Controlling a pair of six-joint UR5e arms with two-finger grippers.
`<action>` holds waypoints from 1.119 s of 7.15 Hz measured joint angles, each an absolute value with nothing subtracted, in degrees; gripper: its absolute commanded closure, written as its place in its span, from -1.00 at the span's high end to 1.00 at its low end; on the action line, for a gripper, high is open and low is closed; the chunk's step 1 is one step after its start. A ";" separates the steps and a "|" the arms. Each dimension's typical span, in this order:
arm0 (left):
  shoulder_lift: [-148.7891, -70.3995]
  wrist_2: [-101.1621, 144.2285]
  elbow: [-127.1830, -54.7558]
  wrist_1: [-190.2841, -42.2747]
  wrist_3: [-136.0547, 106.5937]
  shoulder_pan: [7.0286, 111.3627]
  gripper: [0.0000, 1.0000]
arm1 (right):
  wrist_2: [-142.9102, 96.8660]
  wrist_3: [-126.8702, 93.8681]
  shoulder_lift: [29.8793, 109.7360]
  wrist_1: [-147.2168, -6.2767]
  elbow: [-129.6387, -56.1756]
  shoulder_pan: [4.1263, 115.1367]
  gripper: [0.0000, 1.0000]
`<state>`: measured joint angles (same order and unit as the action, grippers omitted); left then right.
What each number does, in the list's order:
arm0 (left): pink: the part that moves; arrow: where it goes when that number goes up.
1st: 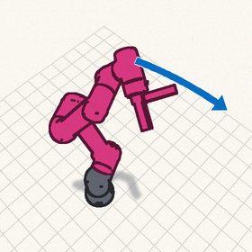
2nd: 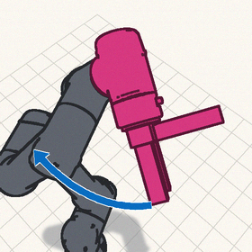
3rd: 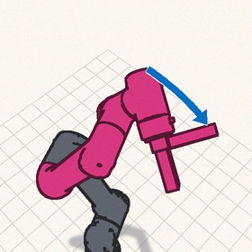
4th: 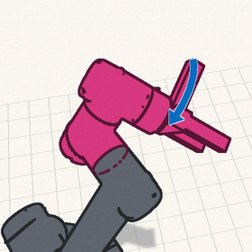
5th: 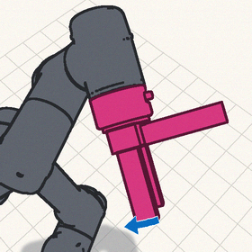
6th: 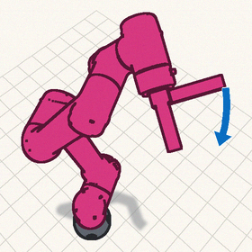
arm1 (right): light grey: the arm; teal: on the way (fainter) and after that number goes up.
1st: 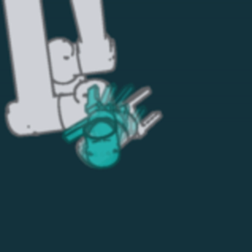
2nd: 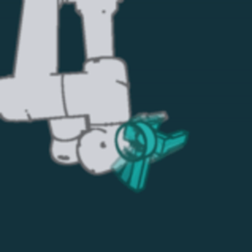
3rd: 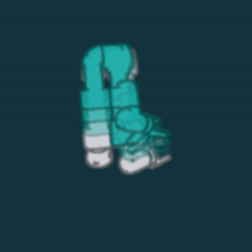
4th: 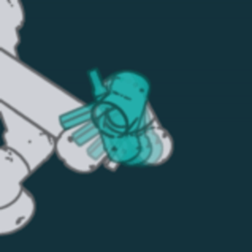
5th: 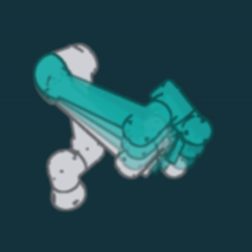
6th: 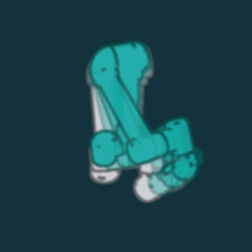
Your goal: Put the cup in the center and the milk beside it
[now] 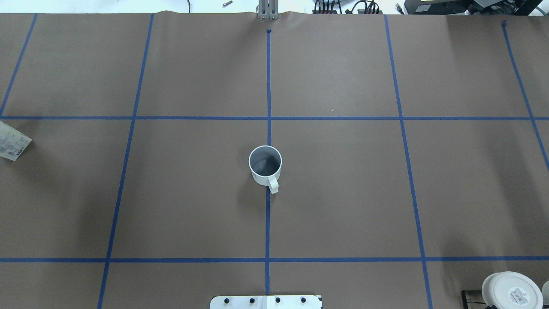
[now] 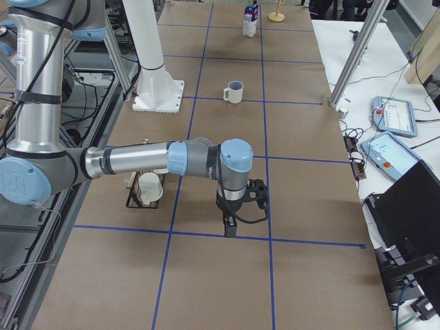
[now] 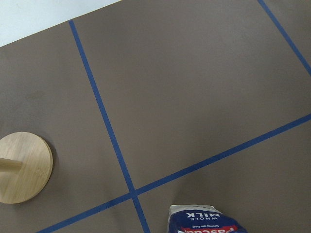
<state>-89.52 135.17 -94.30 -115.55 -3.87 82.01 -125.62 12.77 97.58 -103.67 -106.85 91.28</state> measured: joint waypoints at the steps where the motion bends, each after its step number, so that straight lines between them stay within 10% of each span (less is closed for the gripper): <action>1: -88.90 135.06 -94.01 -116.75 -4.07 80.50 0.96 | -125.57 12.81 97.65 -104.36 -107.08 91.26 1.00; 6: -88.63 134.74 -88.60 -121.65 -3.78 77.17 0.89 | -125.89 12.75 97.77 -104.60 -107.05 91.23 1.00; 8: -88.80 134.73 -88.21 -121.86 -3.78 76.40 -0.48 | -125.90 12.74 97.75 -104.53 -107.05 91.23 1.00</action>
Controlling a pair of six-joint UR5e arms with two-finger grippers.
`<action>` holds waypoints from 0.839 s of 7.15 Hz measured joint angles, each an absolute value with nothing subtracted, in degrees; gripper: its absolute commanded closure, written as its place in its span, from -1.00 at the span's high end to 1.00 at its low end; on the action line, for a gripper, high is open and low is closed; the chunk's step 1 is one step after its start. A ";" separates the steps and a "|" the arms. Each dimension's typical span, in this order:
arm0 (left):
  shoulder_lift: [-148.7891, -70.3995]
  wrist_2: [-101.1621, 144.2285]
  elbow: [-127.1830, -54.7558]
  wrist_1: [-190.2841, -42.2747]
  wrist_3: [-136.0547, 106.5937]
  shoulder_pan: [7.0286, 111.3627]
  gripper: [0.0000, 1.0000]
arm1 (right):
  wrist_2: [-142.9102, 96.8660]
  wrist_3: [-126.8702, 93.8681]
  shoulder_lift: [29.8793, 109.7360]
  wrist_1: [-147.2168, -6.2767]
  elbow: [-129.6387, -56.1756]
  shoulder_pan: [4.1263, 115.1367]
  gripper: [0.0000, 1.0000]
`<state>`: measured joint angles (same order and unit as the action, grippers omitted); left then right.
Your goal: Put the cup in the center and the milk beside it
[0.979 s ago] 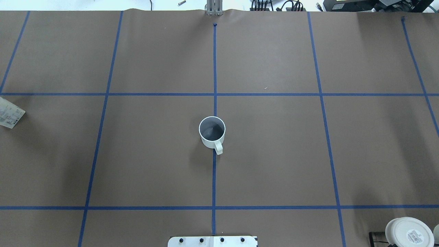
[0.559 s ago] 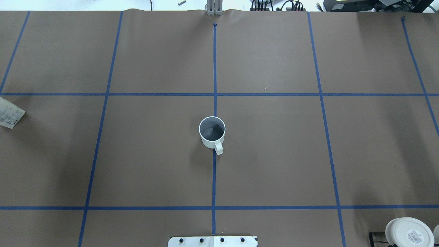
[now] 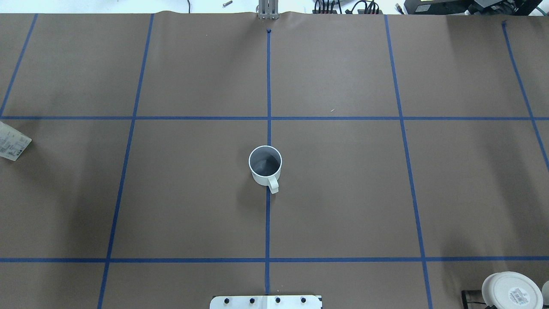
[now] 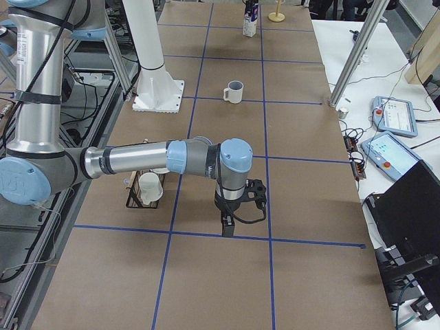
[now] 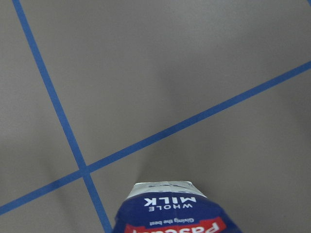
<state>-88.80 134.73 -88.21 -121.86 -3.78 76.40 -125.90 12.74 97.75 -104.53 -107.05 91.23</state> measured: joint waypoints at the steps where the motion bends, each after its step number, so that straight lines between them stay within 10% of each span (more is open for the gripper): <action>1: -88.89 134.73 -88.19 -121.90 -3.73 76.35 -0.97 | -125.93 12.74 97.71 -104.51 -107.05 91.20 1.00; 6: -89.35 136.22 -91.00 -120.79 -5.09 76.31 -1.00 | -125.95 12.75 97.65 -104.42 -107.03 91.14 1.00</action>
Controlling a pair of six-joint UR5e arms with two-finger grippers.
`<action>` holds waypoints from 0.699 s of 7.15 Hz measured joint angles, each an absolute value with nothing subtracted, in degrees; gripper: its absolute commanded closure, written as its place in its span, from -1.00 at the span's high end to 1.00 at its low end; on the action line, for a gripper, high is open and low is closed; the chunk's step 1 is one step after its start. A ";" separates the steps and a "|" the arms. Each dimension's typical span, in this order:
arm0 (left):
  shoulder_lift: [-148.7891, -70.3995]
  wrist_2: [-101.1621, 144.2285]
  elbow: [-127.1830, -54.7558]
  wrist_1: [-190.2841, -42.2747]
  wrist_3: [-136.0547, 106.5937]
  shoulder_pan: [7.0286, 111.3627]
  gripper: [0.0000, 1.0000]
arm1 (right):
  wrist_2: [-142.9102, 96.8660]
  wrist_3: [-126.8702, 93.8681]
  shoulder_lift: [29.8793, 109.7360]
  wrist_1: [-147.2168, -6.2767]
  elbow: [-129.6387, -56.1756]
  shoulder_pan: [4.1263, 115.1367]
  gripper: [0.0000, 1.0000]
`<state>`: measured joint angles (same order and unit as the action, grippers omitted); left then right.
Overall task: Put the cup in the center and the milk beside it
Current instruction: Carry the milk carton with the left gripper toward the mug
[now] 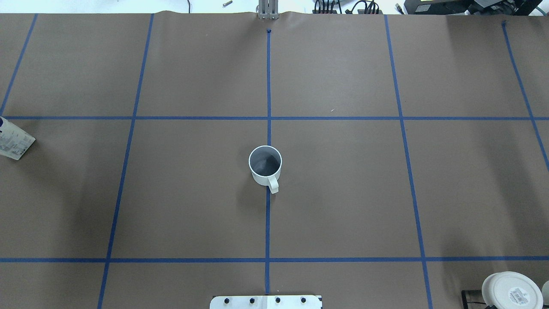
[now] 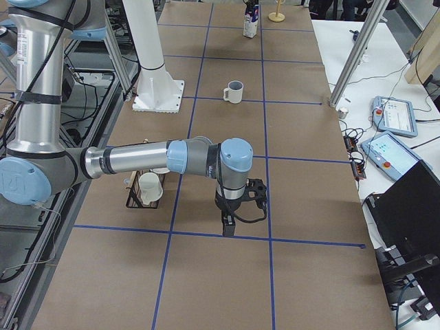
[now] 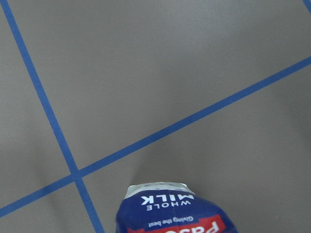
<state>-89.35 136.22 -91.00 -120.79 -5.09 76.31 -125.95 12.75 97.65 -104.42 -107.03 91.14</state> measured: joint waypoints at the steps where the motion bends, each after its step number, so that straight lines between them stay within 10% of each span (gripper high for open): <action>1: -89.70 136.92 -93.86 -119.14 -8.31 76.28 -1.00 | -125.95 12.75 97.65 -104.42 -106.97 91.14 1.00; 5: -94.72 136.65 -102.32 -117.37 -31.04 70.43 -1.00 | -126.03 12.75 97.70 -104.41 -106.81 91.14 1.00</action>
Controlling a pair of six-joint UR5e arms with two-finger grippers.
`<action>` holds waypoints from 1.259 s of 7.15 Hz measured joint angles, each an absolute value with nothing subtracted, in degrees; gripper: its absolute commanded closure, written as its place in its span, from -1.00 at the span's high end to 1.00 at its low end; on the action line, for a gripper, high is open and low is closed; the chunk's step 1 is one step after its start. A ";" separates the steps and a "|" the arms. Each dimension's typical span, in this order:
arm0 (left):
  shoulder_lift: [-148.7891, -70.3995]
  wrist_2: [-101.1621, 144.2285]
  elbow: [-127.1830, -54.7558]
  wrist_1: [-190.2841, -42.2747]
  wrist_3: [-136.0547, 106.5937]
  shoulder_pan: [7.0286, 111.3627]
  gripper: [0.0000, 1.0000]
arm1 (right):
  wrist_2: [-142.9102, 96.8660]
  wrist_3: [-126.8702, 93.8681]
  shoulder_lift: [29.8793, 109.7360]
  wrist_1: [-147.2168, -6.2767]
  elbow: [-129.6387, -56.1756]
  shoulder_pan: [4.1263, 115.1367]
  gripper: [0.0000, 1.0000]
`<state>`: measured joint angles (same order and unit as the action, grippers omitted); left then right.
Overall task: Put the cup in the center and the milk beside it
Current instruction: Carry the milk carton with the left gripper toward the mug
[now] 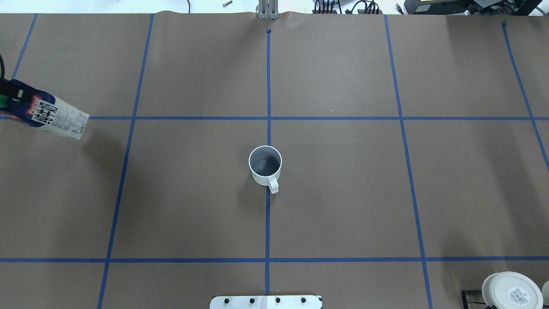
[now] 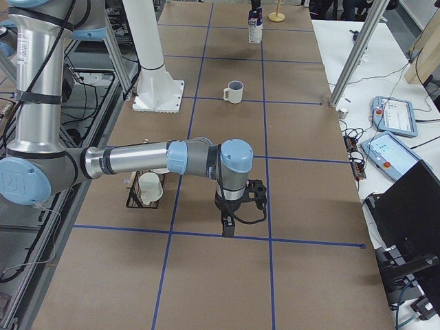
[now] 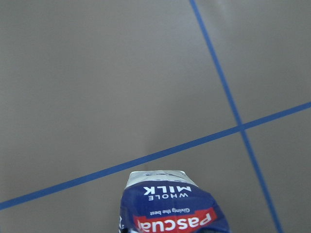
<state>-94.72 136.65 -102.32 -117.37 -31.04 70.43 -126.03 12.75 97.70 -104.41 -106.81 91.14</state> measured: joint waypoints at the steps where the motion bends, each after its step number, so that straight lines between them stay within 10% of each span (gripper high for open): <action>1: -96.63 134.91 -103.97 -117.33 -37.72 66.90 -1.00 | -126.08 12.74 97.75 -104.42 -106.83 91.14 1.00; 9: -123.43 110.43 -112.00 -86.05 -70.00 36.35 -1.00 | -126.21 12.70 97.80 -104.45 -106.79 91.14 1.00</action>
